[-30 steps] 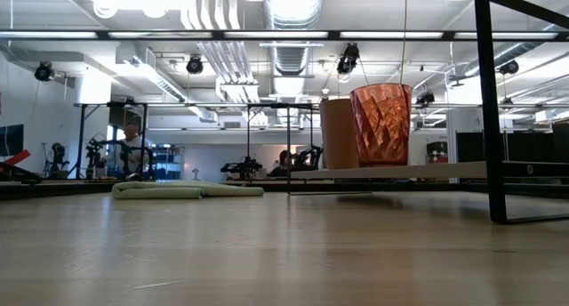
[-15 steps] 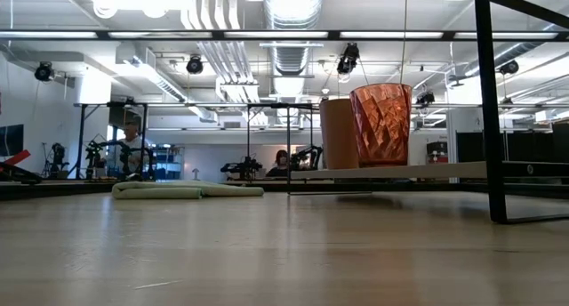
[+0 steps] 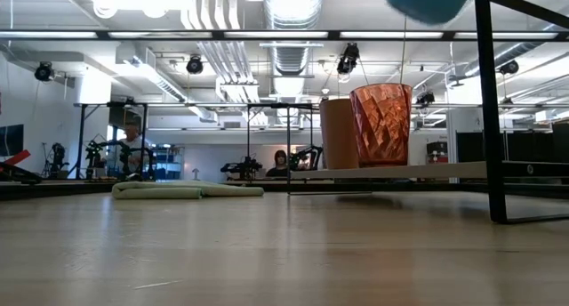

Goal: Stack small to large cups/mugs on shelf
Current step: Put the blue mug on the shelf

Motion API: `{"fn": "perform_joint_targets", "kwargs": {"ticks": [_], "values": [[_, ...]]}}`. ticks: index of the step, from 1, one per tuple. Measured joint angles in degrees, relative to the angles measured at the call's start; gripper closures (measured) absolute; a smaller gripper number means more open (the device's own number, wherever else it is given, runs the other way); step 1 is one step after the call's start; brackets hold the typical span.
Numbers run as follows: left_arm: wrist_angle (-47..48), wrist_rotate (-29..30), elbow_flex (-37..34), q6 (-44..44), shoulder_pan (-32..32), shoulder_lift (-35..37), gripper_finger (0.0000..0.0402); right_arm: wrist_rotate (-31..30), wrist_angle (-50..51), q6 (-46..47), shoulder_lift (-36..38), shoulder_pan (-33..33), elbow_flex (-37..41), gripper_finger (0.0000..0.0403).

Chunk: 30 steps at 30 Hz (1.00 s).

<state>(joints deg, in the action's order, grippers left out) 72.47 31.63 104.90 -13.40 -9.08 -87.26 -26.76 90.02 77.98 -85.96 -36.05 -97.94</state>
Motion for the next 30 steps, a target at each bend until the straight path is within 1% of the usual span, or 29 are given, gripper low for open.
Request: {"fn": "perform_joint_targets", "kwargs": {"ticks": [3, 7, 10, 14, 21, 25, 30], "values": [[0.02, -0.08, 0.0, -1.3, 0.0, 0.0, 0.0402, 0.34, 0.02, -7.01, 0.6, 4.3, 0.98, 0.0394], [0.02, -0.75, 0.0, -1.34, -0.02, 0.0, 0.0402, 3.11, 0.01, -15.68, 2.32, 9.43, 2.05, 0.0394], [0.04, -1.72, 0.0, -1.32, -0.01, 0.0, 0.0402, 4.79, 0.02, -20.52, 4.32, 12.86, 2.55, 0.0394], [0.04, -1.96, 0.0, -1.32, 0.0, 0.0, 0.0402, 4.74, 0.02, -24.06, 7.91, 16.7, 3.26, 0.0394], [0.11, -1.96, 0.0, -1.3, 0.0, 0.0, 0.0402, 6.14, 0.09, -26.98, 13.71, 21.91, 6.5, 0.0394], [0.15, -1.94, 0.0, -1.3, 0.0, 0.0, 0.0402, 6.77, 0.01, -30.46, 14.16, 23.09, 7.81, 0.0394], [0.21, -1.92, 0.0, -1.32, 0.0, 0.0, 0.0402, 10.92, -0.06, -36.57, 13.53, 24.31, 8.93, 0.0394]]}}
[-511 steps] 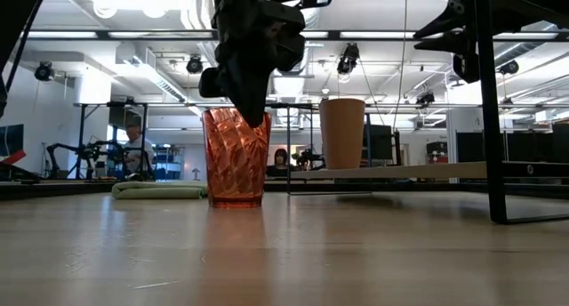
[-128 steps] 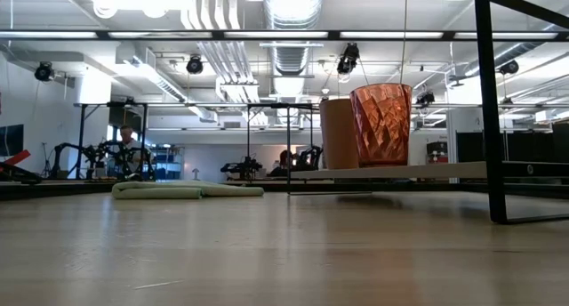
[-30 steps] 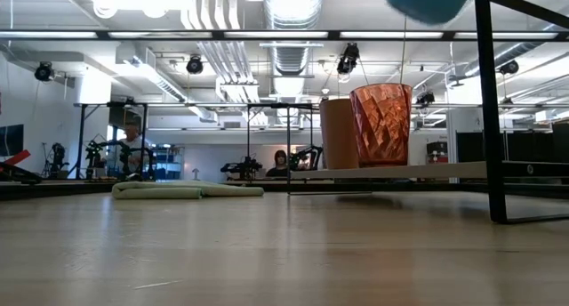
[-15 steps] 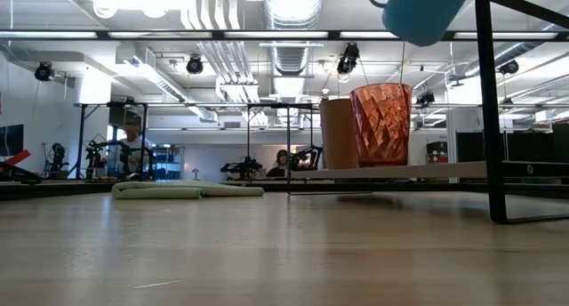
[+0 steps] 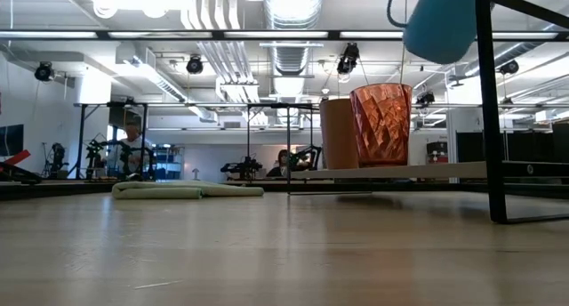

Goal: Stack small to large cups/mugs on shelf
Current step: Put the blue mug on the shelf

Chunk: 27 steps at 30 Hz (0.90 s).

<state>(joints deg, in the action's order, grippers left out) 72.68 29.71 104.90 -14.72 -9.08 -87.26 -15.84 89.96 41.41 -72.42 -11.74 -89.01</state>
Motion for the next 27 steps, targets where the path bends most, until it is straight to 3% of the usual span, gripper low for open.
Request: {"fn": "perform_joint_targets", "kwargs": {"ticks": [6, 12, 18, 27], "values": [[0.14, 0.0, 0.0, -0.09, 0.0, 0.0, 0.0402, 0.54, 0.04, -3.13, 3.31, 2.64, 4.04, 0.0394], [0.14, 0.04, 0.0, -2.97, 0.0, 0.0, 0.0402, 7.94, 0.11, -5.61, 6.63, 3.37, 7.64, 0.0394], [-0.19, 0.2, 0.0, -3.13, 0.05, 0.0, 0.0402, 9.58, 0.04, -10.43, 5.99, 3.03, 11.11, 0.0394], [-1.94, 0.2, -0.02, -3.17, 0.07, 0.0, 0.0402, 11.41, -2.34, -10.54, 2.65, 3.05, 15.25, 0.0394]]}}
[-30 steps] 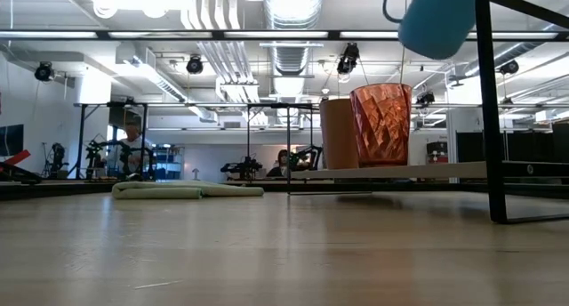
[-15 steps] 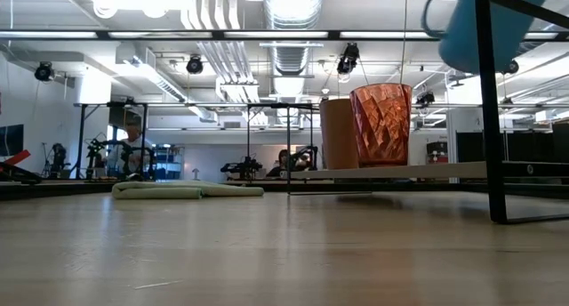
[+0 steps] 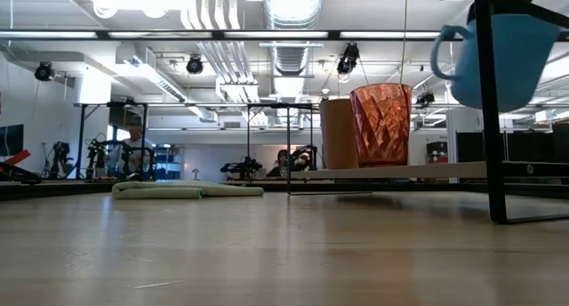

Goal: Stack small to large cups/mugs on shelf
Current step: Put the blue mug on the shelf

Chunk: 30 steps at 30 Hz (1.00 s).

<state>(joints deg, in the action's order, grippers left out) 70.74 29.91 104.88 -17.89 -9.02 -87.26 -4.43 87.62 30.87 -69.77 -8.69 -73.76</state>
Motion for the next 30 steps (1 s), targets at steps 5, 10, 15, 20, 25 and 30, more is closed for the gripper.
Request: {"fn": "perform_joint_targets", "kwargs": {"ticks": [5, 10, 15, 20, 25, 30], "values": [[-2.02, 0.0, -0.02, 0.0, 0.0, 0.0, 0.0402, 0.14, -4.06, 2.66, -2.06, -0.02, 0.01, 0.0394], [-3.07, 0.0, -0.02, 0.0, 0.0, 0.0, 0.0402, 0.6, -4.46, 3.17, -5.63, -0.02, 0.03, 0.0394], [-3.05, -0.02, -0.02, -1.3, 0.0, 0.0, 0.0402, 2.89, -5.25, 3.15, -10.05, -0.02, 0.05, 0.0394], [-2.83, -0.02, -0.02, -1.29, 0.0, 0.0, 0.0402, 2.91, -5.93, 3.13, -12.18, 0.0, 0.07, 0.0394], [-2.78, -0.02, -0.02, -1.29, 0.0, 0.0, 0.0402, 3.48, -6.21, 3.21, -12.81, -0.02, 0.07, 0.0394], [-2.78, -0.04, -0.02, -1.27, 0.0, 0.0, 0.0402, 4.92, -7.48, 5.62, -12.81, -0.02, 0.07, 0.0394]]}}
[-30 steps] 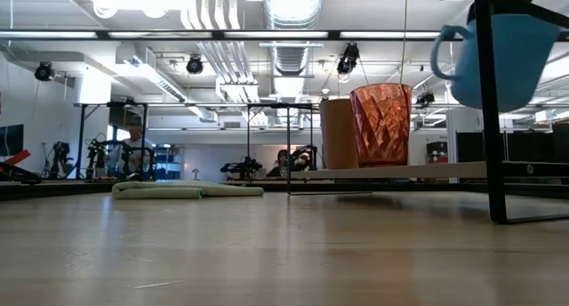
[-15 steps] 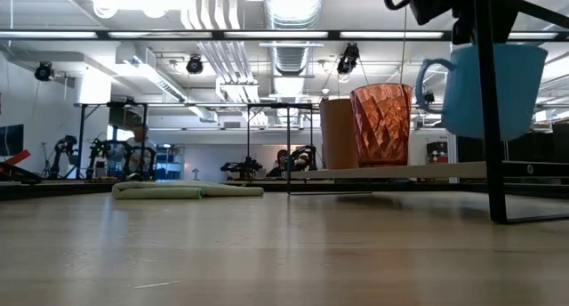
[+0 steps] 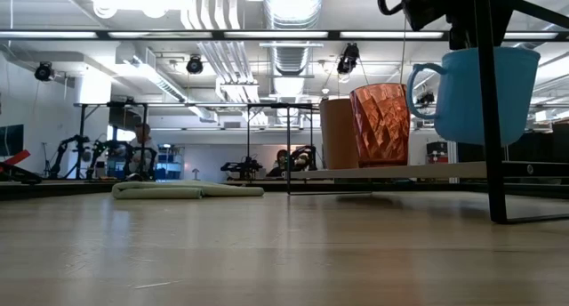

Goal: Stack small to large cups/mugs on shelf
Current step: Put the blue mug on the shelf

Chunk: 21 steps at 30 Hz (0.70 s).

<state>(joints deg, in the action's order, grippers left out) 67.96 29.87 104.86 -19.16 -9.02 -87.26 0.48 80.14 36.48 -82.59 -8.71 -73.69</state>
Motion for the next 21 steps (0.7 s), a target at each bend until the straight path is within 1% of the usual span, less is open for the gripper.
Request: {"fn": "perform_joint_targets", "kwargs": {"ticks": [11, 21], "values": [[0.02, 0.0, 0.0, 0.01, 0.0, 0.0, 0.0402, 0.01, -1.29, 3.99, -0.11, -0.02, 0.0, 0.0394], [0.02, -0.02, -0.02, 0.01, 0.0, 0.0, 0.0402, 0.01, -1.66, 4.09, -0.11, -0.04, 0.17, 0.0394]]}}
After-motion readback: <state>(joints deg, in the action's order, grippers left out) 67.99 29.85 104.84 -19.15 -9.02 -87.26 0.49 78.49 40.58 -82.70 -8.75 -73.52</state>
